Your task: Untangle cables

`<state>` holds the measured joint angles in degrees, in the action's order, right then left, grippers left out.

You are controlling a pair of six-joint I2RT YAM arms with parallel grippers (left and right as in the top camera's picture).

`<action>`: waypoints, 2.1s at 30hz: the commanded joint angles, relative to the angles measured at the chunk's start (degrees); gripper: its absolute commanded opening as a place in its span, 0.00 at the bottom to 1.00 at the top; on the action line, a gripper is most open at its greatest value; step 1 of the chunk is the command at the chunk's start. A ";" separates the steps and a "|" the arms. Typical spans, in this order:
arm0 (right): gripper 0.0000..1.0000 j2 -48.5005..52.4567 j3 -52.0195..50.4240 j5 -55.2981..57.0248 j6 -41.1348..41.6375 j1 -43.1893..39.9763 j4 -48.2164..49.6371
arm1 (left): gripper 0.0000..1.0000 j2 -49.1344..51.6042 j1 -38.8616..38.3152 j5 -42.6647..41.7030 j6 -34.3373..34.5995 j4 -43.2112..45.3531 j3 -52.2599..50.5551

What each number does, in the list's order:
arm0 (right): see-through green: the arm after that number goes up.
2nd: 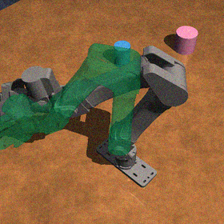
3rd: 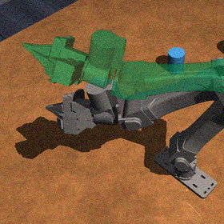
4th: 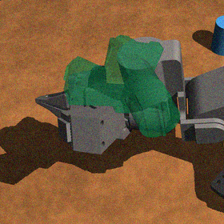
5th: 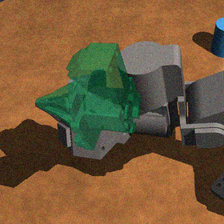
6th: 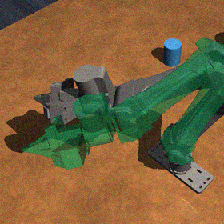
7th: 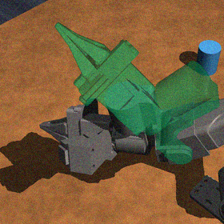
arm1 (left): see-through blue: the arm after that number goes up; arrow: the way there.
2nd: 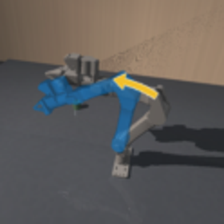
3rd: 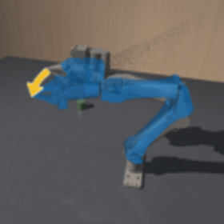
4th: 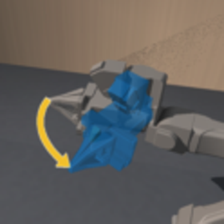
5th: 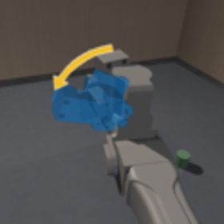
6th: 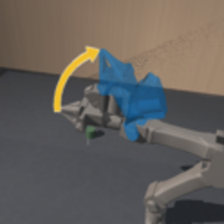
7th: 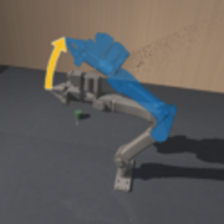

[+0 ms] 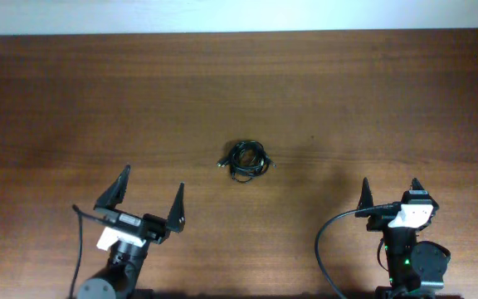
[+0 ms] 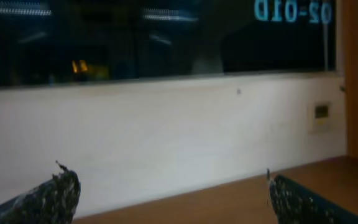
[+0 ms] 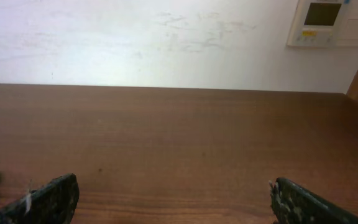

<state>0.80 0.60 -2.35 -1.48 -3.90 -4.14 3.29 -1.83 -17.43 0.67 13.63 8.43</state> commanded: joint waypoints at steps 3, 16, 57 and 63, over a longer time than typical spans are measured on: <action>0.98 -0.39 -0.28 0.46 0.42 0.52 -0.35 | 0.99 22.38 -0.22 -4.55 -4.00 -25.03 28.65; 0.99 -0.39 -0.28 0.48 0.44 0.50 -0.35 | 0.99 70.31 -0.28 -28.59 -3.43 -60.54 65.16; 0.98 1.16 31.28 -37.46 24.37 -8.09 -0.81 | 0.99 79.62 -12.81 -11.69 5.35 -65.33 65.11; 0.98 14.97 62.29 -21.77 13.44 -14.86 -50.36 | 0.99 79.65 -12.81 -11.67 5.38 -63.54 65.11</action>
<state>7.14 51.11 -32.67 18.92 -16.53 -38.79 82.56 -14.61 -28.12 5.67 -50.89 72.73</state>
